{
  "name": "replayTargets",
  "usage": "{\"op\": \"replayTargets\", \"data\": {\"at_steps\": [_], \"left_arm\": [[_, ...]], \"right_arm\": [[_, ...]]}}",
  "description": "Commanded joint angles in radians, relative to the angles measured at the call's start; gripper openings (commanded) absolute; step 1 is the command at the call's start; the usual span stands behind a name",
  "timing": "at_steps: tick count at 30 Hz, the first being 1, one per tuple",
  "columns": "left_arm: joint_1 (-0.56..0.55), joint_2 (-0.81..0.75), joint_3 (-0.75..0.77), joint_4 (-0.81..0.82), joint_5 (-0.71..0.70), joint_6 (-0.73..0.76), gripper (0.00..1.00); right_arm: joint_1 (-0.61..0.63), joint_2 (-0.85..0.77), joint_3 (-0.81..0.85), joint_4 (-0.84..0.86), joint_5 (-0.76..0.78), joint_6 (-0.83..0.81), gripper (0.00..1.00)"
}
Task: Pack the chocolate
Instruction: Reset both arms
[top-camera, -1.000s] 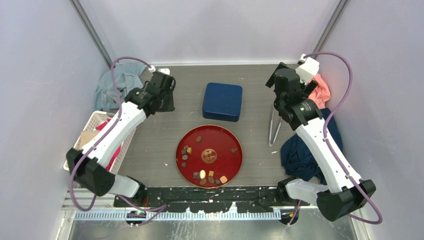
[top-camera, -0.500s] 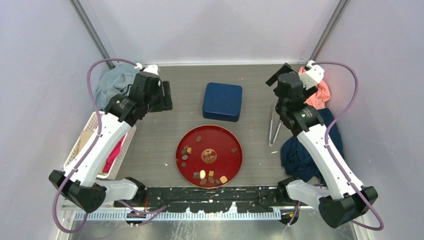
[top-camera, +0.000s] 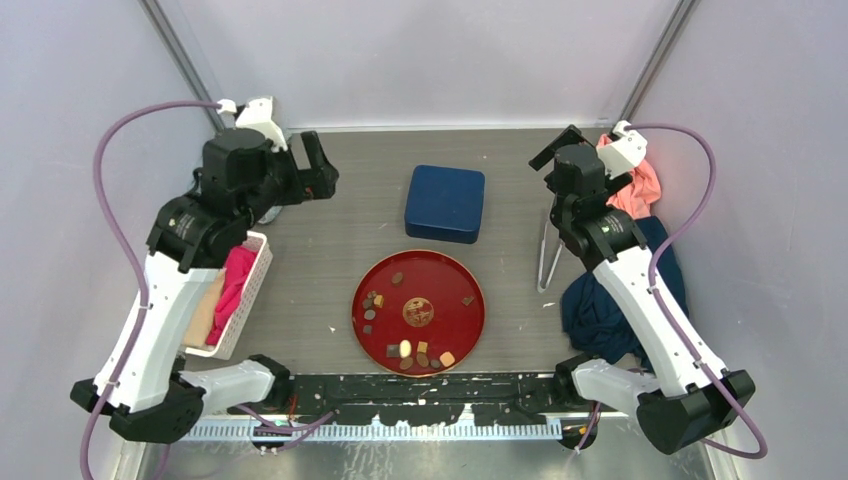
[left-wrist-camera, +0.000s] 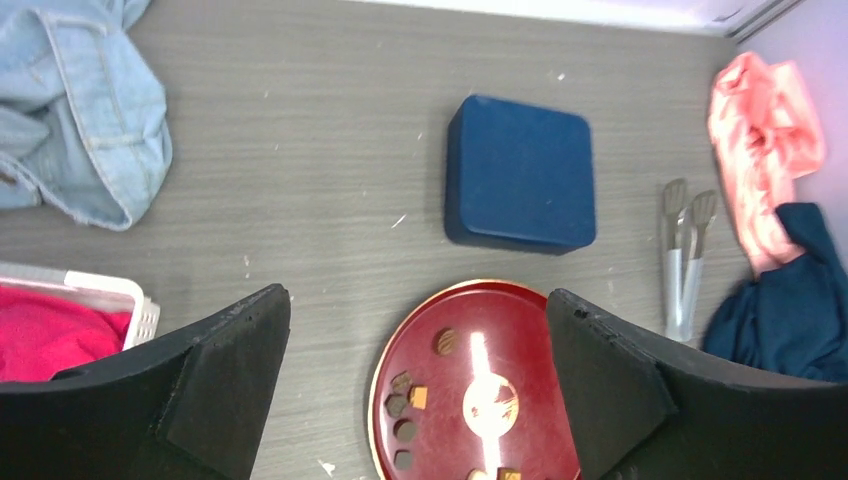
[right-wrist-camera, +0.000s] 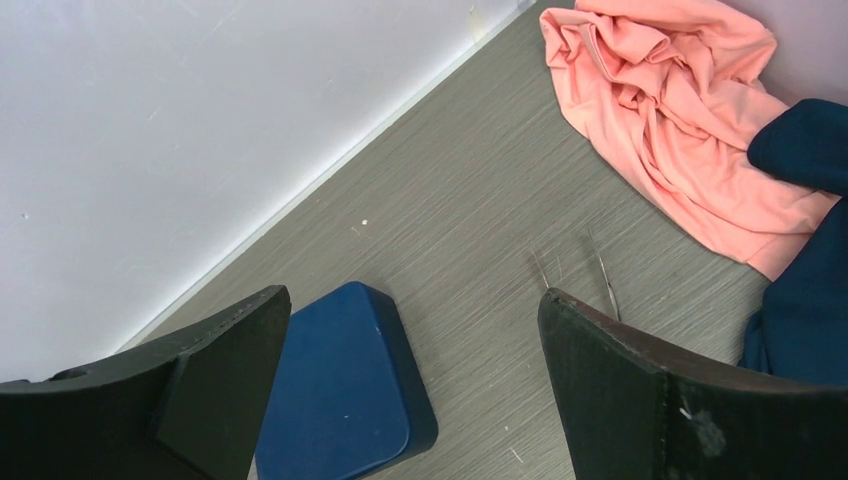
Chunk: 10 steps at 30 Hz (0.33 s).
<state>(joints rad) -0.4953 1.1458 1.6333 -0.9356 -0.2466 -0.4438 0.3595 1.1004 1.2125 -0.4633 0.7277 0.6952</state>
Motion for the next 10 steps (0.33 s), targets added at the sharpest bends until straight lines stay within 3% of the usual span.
{"op": "replayTargets", "data": {"at_steps": [1,5,10], "left_arm": [[0.001,0.047,0.170,-0.026,0.036,0.043,1.00],[0.002,0.140,0.344,-0.159,0.053,0.063,1.00],[0.002,0.156,0.336,-0.156,0.084,0.076,1.00]], "right_arm": [[0.001,-0.001,0.059,0.038,0.041,0.015,1.00],[0.000,-0.002,0.073,0.037,0.062,0.006,1.00],[0.000,-0.004,0.078,0.045,0.065,0.008,1.00]]}}
